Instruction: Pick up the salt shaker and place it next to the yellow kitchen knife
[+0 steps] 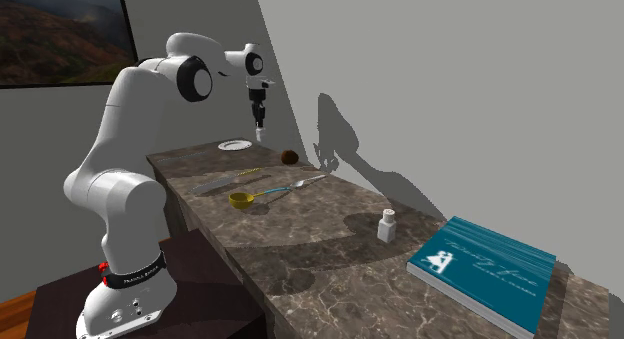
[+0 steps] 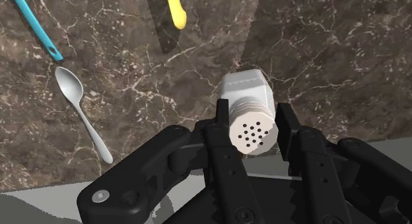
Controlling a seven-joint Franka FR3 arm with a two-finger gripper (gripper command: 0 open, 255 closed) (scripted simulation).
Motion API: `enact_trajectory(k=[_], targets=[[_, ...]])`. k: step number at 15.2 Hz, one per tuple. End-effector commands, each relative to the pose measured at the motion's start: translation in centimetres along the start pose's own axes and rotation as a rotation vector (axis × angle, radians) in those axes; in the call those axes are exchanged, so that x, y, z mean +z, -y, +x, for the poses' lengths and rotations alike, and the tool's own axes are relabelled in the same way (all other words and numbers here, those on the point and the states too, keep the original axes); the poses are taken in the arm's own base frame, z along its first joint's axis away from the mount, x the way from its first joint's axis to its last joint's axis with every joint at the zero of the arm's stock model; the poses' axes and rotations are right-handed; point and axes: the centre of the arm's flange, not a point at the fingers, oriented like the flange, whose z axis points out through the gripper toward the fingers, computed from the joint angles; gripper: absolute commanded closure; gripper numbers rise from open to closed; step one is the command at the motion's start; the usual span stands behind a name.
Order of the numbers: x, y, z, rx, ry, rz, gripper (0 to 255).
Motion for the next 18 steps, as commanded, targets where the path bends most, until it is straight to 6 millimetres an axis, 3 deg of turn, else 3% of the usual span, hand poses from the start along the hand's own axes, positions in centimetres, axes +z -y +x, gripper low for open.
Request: enact_trajectory(k=[1, 18], targets=[[1.1, 0.0, 0.1, 0.000, 0.000, 0.001, 255], [10.1, -0.1, 0.2, 0.000, 0.000, 0.001, 255]])
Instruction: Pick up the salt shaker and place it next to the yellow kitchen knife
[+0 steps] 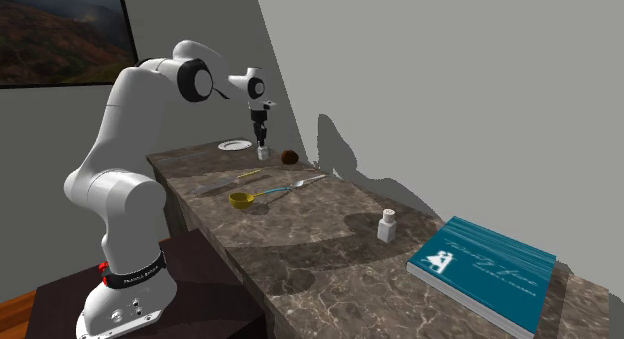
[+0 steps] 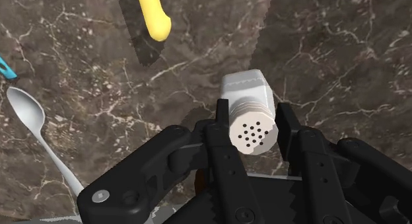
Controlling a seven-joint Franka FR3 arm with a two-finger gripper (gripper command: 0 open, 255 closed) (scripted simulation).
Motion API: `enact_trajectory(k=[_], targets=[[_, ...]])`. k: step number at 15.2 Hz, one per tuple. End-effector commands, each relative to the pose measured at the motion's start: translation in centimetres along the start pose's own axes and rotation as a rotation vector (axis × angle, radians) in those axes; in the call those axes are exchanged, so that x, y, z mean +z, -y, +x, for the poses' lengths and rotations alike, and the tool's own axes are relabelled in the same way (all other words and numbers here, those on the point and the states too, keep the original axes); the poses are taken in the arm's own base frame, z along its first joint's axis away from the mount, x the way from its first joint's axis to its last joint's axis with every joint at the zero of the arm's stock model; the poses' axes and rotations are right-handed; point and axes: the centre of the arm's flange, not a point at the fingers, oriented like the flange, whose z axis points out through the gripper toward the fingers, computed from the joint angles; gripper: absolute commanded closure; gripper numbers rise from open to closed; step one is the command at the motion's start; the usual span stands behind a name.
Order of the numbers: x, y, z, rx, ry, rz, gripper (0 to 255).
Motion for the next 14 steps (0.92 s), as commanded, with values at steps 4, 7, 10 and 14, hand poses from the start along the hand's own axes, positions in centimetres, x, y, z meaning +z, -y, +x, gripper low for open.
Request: enact_trajectory(k=[4, 7, 10, 14], targets=[[2.7, 0.0, 0.1, 0.000, 0.000, 0.000, 255], [3.4, 0.0, 0.1, 0.000, 0.000, 0.000, 255], [3.4, 0.0, 0.1, 0.000, 0.000, 0.000, 255], [3.4, 0.0, 0.1, 0.000, 0.000, 0.000, 0]])
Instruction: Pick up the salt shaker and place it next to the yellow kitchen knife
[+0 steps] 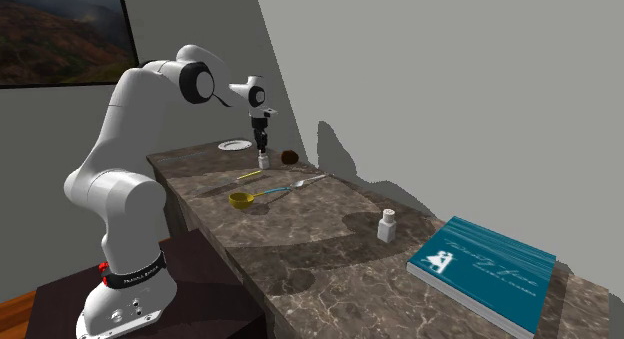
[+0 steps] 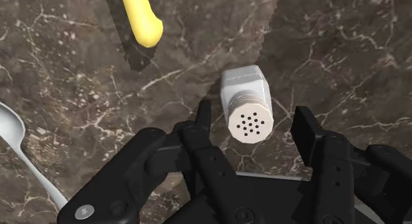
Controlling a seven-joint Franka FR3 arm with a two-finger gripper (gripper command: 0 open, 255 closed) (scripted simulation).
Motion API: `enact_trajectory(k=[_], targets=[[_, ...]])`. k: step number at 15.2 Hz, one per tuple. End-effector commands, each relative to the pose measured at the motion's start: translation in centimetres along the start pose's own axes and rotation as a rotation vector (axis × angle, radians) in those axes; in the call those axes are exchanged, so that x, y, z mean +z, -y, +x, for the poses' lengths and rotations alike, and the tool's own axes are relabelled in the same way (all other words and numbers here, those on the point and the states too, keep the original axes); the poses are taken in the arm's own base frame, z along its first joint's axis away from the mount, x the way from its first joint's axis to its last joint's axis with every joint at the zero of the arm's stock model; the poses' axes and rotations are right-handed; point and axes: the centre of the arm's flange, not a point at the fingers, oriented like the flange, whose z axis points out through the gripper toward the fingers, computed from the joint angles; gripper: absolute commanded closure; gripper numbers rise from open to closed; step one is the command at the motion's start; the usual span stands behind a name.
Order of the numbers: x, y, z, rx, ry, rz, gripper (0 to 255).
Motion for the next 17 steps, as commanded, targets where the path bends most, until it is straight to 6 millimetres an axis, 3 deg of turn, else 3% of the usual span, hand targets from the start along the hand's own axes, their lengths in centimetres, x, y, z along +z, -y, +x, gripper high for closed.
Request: enact_trajectory(k=[1, 5, 9, 17], targets=[[0.0, 0.0, 0.0, 0.000, 0.000, 0.000, 0], [0.0, 0.0, 0.0, 0.000, 0.000, 0.000, 0], [-5.0, 0.0, 0.0, 0.000, 0.000, 0.000, 0], [-5.0, 0.0, 0.0, 0.000, 0.000, 0.000, 0]])
